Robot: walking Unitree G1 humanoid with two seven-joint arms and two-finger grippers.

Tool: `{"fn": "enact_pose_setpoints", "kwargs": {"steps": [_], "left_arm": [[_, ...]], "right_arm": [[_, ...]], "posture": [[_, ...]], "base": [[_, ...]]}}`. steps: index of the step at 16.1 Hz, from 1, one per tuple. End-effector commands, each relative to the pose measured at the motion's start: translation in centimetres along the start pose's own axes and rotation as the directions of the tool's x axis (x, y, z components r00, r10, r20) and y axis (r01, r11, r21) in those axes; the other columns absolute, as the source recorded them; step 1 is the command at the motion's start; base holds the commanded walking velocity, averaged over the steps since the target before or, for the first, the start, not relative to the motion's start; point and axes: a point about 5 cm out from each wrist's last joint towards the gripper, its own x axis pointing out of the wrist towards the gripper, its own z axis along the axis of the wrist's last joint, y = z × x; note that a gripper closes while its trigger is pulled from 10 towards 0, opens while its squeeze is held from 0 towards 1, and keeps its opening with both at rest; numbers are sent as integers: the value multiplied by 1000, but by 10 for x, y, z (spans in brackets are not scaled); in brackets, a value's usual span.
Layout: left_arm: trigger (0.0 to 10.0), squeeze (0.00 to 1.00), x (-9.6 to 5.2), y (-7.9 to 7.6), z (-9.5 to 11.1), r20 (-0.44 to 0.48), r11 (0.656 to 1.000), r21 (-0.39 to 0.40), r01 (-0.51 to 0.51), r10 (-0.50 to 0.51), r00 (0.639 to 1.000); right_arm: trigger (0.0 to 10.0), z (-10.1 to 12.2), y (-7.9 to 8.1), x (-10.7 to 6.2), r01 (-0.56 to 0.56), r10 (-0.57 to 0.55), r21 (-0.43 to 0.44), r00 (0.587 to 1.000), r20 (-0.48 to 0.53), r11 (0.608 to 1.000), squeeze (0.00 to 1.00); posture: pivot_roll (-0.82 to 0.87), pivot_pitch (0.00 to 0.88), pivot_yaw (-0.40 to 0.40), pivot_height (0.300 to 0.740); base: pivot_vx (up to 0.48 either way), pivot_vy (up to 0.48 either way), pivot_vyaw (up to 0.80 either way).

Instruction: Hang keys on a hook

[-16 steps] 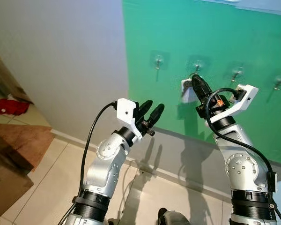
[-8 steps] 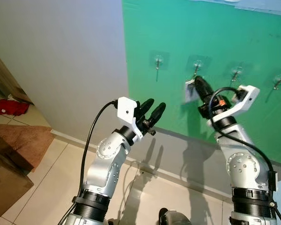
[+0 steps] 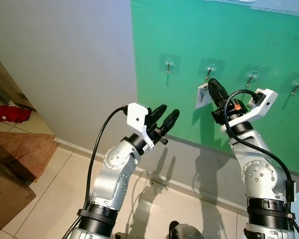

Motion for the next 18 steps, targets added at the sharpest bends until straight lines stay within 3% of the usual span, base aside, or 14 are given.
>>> {"fn": "enact_pose_setpoints", "kwargs": {"steps": [1,18], "left_arm": [[10000,0,0,-4,2,2,1000,1,16,-16,1000],[10000,0,1,-7,3,1,999,-5,45,-45,999]], "right_arm": [[10000,4,0,-1,-11,11,1,1000,7,1000,0],[10000,10,6,0,-73,72,17,997,33,997,0]], "posture": [[-92,86,4,740],[-93,84,9,740]], "base": [[0,0,0],[0,0,0]]}}
